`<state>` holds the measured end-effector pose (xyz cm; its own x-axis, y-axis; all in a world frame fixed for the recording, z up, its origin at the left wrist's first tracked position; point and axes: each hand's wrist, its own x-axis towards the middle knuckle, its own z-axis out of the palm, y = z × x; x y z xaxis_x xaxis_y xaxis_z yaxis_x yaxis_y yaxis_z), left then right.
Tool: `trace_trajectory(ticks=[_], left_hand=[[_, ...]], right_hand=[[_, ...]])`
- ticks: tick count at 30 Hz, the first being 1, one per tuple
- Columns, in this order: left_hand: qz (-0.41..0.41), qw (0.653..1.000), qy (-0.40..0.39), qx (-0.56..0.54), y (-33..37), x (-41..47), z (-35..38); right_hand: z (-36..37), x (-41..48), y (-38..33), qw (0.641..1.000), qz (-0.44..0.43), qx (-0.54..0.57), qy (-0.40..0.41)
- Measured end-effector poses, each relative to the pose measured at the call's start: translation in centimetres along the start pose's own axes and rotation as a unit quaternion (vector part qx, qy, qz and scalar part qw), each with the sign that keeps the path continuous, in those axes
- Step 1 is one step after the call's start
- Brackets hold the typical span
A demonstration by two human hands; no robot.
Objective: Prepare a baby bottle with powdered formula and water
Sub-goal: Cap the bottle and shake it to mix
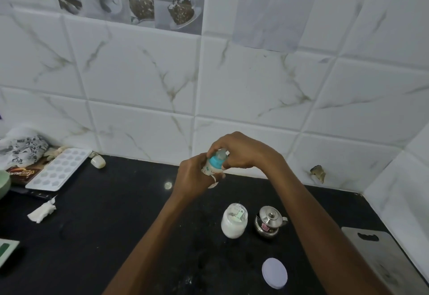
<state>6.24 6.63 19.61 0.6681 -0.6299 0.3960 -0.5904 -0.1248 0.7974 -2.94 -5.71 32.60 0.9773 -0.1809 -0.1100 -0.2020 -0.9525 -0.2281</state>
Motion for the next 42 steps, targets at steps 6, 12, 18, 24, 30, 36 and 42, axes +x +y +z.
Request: trace_trajectory(ticks=[6, 12, 18, 24, 30, 36, 42], left_hand=[[0.015, 1.000, -0.011, -0.021, -0.3, -0.6, 0.4], [0.005, 1.000, -0.008, -0.013, -0.5, -0.2, 0.1], [0.008, 1.000, -0.013, -0.011, -0.4, 0.0, 0.0], [0.010, 1.000, 0.004, 0.016, -0.6, -0.3, 0.2], [0.011, 0.999, 0.026, 0.021, -0.2, -0.6, 1.2], [0.019, 0.999, 0.005, 0.051, 0.0, 0.1, 1.2], [0.020, 0.998, 0.007, 0.052, 0.6, 1.1, 1.0]], right_hand=[[2.3, 0.5, -0.3, 0.986, 0.128, -0.064, 0.085], [0.9, 0.0, -0.2, 0.998, 0.043, -0.047, 0.004], [1.5, 0.4, 0.0, 0.997, 0.050, -0.053, 0.036], [3.4, 0.2, 0.4, 0.991, 0.093, -0.012, 0.094], [4.8, 0.2, 0.3, 0.975, 0.156, 0.010, 0.156], [5.4, -0.5, 1.3, 0.961, 0.185, 0.102, 0.181], [6.2, -0.8, 2.1, 0.936, 0.180, 0.215, 0.215]])
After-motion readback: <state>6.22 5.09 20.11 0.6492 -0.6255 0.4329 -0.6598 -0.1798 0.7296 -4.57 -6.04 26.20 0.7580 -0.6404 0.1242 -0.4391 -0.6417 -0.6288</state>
